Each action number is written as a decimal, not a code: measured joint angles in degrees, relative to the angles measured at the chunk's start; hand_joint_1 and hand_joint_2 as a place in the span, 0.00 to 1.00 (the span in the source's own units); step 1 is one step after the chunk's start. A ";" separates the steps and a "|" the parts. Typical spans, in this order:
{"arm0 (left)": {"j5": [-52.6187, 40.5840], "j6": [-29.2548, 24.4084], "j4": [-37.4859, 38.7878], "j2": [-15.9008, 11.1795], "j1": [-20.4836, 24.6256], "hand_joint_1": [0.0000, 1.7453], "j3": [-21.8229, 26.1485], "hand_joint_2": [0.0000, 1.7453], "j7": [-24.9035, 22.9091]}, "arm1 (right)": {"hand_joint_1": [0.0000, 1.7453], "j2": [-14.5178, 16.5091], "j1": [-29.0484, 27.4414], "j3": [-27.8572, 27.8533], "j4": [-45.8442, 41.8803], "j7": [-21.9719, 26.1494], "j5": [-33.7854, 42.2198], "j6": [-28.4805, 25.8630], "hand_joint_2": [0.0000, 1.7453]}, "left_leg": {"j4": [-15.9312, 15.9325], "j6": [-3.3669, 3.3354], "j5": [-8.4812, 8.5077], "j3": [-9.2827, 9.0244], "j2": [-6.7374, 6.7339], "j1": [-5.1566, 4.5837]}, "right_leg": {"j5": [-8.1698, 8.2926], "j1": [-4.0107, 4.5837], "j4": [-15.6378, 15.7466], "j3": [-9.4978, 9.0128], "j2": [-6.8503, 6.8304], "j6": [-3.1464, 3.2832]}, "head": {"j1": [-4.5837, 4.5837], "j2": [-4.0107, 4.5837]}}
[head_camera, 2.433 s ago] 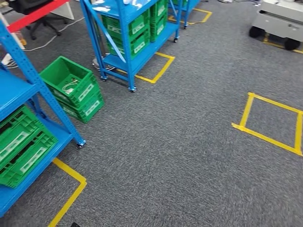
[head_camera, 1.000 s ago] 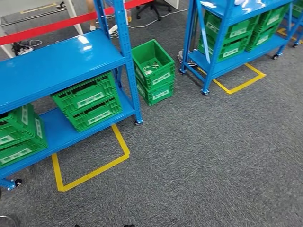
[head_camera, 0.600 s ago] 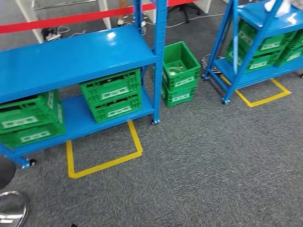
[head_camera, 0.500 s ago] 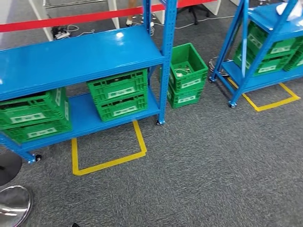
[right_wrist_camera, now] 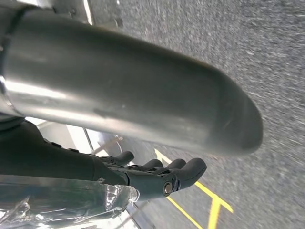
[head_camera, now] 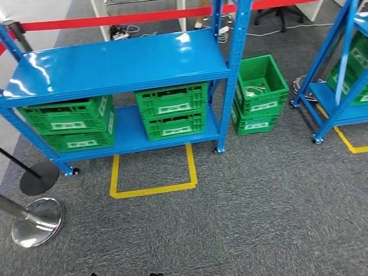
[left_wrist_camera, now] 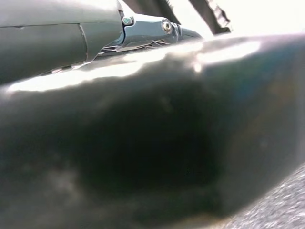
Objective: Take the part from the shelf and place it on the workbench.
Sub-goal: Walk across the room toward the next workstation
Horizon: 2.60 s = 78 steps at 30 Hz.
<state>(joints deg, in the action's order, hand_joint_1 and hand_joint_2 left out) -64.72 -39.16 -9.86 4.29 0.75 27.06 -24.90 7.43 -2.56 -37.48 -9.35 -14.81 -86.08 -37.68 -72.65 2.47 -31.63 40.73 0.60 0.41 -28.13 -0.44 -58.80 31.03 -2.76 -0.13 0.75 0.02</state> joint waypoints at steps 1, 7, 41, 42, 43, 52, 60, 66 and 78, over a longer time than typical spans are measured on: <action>0.00 0.01 0.00 0.00 -0.08 0.00 0.01 0.00 -0.01 | 0.00 0.00 0.07 0.00 0.00 0.03 -0.01 -0.02 0.00 | 2.56 -0.22 1.66 -1.49 -0.39 -0.08 | -0.08 0.07 0.00 -0.11 -0.74 -0.03 | -0.01 0.00; -0.08 0.02 0.00 -0.01 0.17 0.00 0.02 0.00 -0.04 | 0.00 0.01 0.28 0.00 -0.01 0.19 -0.02 -0.09 0.00 | 15.64 -2.17 6.27 -8.16 -4.77 -1.20 | -0.96 0.90 0.17 -1.07 -4.72 -1.26 | -0.09 0.00; 18.66 12.53 -1.42 -0.66 -1.72 0.00 0.82 0.50 10.08 | 0.00 -0.57 -0.42 3.28 -1.74 8.15 21.99 8.34 0.25 | 16.83 -0.71 7.65 -7.89 5.06 -0.03 | 0.14 0.05 0.13 0.73 5.56 -1.10 | -0.89 0.00; 19.69 13.13 -1.63 -0.75 -1.90 0.00 0.32 0.25 10.41 | 0.00 -0.69 -0.54 3.96 -1.95 8.29 23.41 8.98 0.00 | 16.82 -0.74 7.65 -7.88 5.06 -0.07 | 0.17 0.00 0.15 0.73 5.56 -1.14 | -0.89 0.00; 20.71 13.72 -1.84 -0.85 -2.07 0.00 -0.20 0.00 10.72 | 0.00 -0.79 -0.65 4.65 -2.16 8.44 24.82 9.63 0.00 | 16.81 -0.78 7.65 -7.88 5.06 -0.11 | 0.17 -0.04 0.16 0.72 5.56 -1.16 | -0.89 0.00; 29.92 18.99 -3.78 -1.61 -3.49 0.00 -5.26 0.00 13.66 | 0.00 -1.86 -1.63 11.07 -4.18 9.73 37.65 15.47 0.00 | 16.76 -0.99 7.62 -7.88 5.06 -0.28 | 0.16 -0.20 0.18 0.63 5.55 -1.23 | -0.89 0.00; 38.21 23.76 -5.57 -2.21 -4.86 0.00 -10.08 0.00 16.30 | 0.00 -2.95 -2.56 17.01 -6.15 10.91 49.16 20.73 0.00 | 16.76 -1.01 7.62 -7.89 5.06 -0.29 | 0.16 -0.19 0.18 0.67 5.55 -1.24 | -0.89 0.00; 44.48 27.37 -6.86 -2.62 -5.87 0.00 -13.64 0.00 18.33 | 0.00 -3.75 -3.27 21.40 -7.57 11.79 57.84 24.71 0.00 | 16.76 -1.01 7.62 -7.89 5.06 -0.29 | 0.16 -0.20 0.18 0.68 5.55 -1.24 | -0.89 0.00; 57.03 34.60 -9.61 -3.47 -7.93 0.00 -21.10 0.00 22.35 | 0.00 -5.43 -4.72 30.61 -10.40 13.57 75.33 32.70 0.00 | 16.74 -1.03 7.60 -7.89 5.06 -0.30 | 0.16 -0.23 0.21 0.69 5.55 -1.25 | -0.88 0.00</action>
<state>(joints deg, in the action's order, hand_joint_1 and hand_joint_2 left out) -7.69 -4.57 -19.46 0.83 -7.19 5.96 -2.55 2.00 -7.28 -6.88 -19.75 -1.24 -10.75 -4.98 -55.91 1.44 -24.03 32.84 5.66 0.11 -27.97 -0.67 -58.59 31.71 2.79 -1.38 -0.13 0.02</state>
